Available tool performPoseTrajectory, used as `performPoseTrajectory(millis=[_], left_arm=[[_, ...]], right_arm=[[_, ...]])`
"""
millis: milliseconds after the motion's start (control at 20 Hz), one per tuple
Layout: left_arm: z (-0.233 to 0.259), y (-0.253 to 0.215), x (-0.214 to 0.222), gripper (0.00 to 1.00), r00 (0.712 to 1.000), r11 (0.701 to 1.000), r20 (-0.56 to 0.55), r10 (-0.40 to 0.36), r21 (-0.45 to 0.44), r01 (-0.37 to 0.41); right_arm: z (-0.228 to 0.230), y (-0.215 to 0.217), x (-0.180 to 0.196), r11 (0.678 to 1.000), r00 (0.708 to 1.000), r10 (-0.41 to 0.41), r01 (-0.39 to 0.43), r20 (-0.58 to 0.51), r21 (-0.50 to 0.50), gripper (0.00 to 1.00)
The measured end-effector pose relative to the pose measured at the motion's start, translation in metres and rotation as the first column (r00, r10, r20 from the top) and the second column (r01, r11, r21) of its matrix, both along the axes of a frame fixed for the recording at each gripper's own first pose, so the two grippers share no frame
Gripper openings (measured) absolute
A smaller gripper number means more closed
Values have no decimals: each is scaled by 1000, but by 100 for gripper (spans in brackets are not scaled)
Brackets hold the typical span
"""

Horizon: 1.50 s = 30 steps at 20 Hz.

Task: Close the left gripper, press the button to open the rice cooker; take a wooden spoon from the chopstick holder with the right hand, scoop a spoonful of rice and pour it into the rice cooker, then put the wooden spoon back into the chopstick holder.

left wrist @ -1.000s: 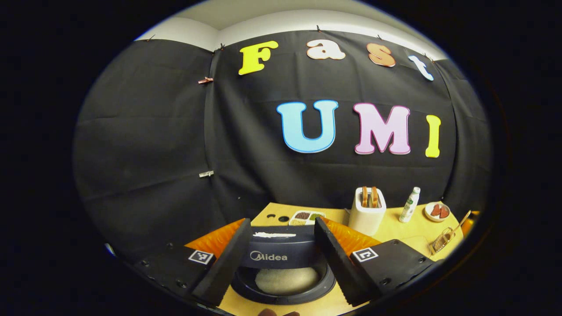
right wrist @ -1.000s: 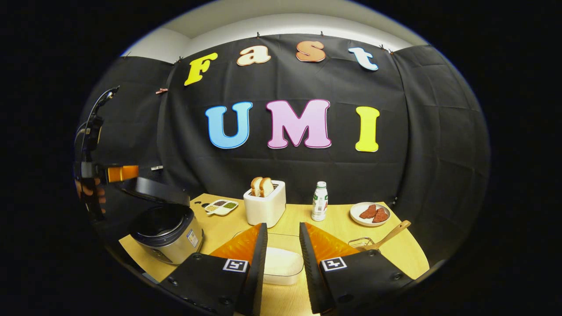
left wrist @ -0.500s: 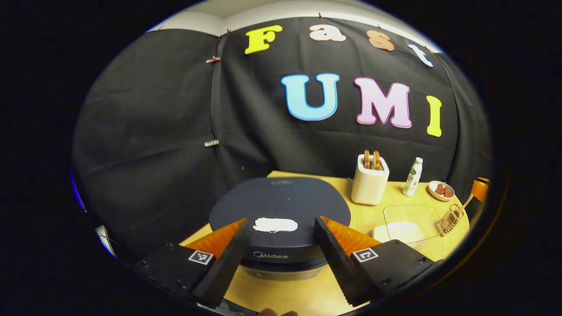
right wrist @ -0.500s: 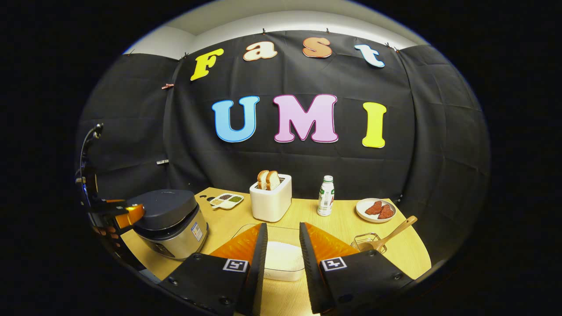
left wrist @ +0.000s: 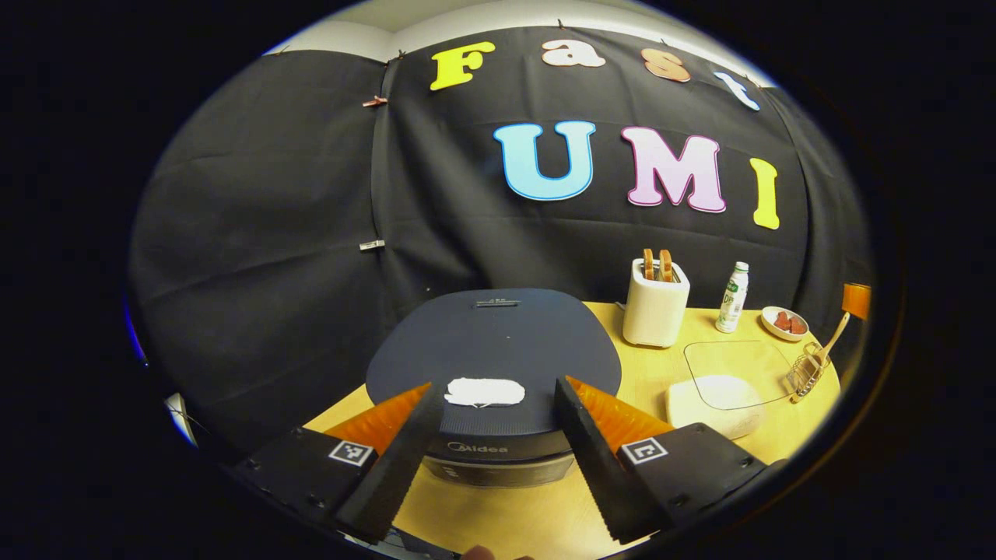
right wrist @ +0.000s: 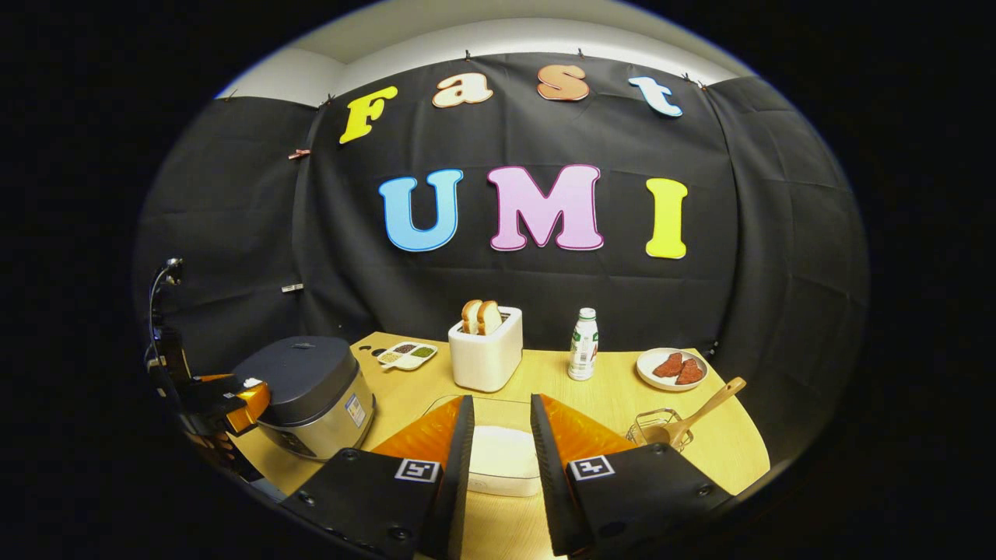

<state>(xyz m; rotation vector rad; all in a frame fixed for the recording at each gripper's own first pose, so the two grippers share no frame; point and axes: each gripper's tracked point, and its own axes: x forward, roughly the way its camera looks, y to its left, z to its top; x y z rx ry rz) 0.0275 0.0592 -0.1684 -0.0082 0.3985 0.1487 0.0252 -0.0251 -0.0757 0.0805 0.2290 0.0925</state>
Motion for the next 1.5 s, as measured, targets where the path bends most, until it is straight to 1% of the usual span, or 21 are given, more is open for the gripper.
performPoseTrajectory(millis=[250,300,400,450,550,600,700,750,800,850,900,1000,1100,1200,1350,1500], left_arm=[[4,-1,2,100,1000,1000,7,3,-4,-2],[4,-2,2,99,1000,1000,-3,-1,13,1],[20,-3,2,98,1000,998,18,-8,67,6],[32,-6,2,94,999,996,50,-16,83,12],[64,-13,1,94,991,994,130,-34,106,20],[81,-18,0,95,984,993,172,-47,113,28],[114,-25,-3,95,968,992,244,-64,118,36],[129,-27,-6,95,958,992,278,-70,119,38],[138,-30,-8,96,952,993,296,-74,112,42],[144,-32,-11,97,951,994,299,-71,98,44],[147,-33,-14,97,951,996,301,-67,77,46],[151,-39,-21,96,948,997,310,-74,38,65],[148,-35,-24,97,948,997,307,-77,38,69],[149,-23,-27,97,948,998,312,-60,43,49],[152,-12,-29,97,947,999,320,-33,14,30],[151,-1,-31,96,948,999,319,-26,26,19]], right_arm=[[7,-1,-2,1000,1000,-5,5,16,-1,46],[8,-1,-3,1000,1000,-9,9,17,-1,46],[10,-1,-5,1000,1000,-15,15,16,2,46],[10,-1,-6,1000,1000,-18,18,16,4,46],[10,0,-9,1000,1000,-18,18,11,-2,46],[11,0,-11,1000,1000,-21,21,12,-8,49],[17,-1,-13,999,999,-34,34,22,-13,51],[19,1,-14,999,999,-37,37,25,-9,56],[19,1,-14,999,999,-43,43,25,-8,70],[21,2,-14,999,998,-49,49,27,-5,80],[22,4,-15,999,998,-53,53,25,-2,87],[25,8,-17,998,998,-60,60,30,-2,87],[23,15,-17,998,998,-60,60,29,2,87],[25,22,-19,998,998,-57,57,32,3,87],[25,31,-19,998,998,-56,56,35,3,87],[25,38,-18,998,998,-59,58,37,10,87]])
